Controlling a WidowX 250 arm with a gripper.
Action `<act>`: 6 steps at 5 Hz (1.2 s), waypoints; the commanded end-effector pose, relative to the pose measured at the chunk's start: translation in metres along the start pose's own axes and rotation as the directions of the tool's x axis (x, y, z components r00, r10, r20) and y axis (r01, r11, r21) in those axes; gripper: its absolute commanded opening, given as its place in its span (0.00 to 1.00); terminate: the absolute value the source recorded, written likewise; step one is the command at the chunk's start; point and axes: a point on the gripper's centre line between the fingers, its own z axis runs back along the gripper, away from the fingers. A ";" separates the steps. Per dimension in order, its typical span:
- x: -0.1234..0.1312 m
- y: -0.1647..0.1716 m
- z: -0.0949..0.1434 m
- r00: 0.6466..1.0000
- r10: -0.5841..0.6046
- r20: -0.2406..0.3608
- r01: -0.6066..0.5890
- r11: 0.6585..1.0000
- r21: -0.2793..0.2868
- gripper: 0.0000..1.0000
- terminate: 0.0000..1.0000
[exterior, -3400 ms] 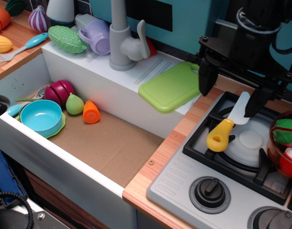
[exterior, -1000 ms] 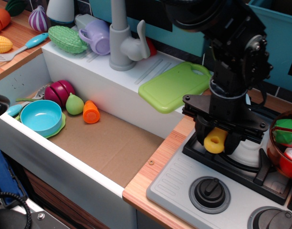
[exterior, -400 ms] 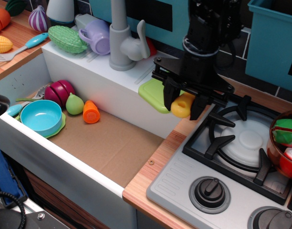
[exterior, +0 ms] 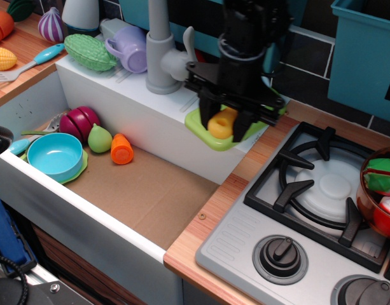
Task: Put knife on cutting board
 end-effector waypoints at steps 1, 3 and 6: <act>0.021 0.015 -0.003 0.997 -0.020 0.077 0.020 1.000 -0.002 0.00 0.00; 0.034 0.025 -0.023 0.993 -0.051 0.104 0.055 0.998 -0.033 0.00 0.00; 0.038 0.018 -0.035 0.982 -0.062 0.181 0.067 0.998 -0.022 1.00 1.00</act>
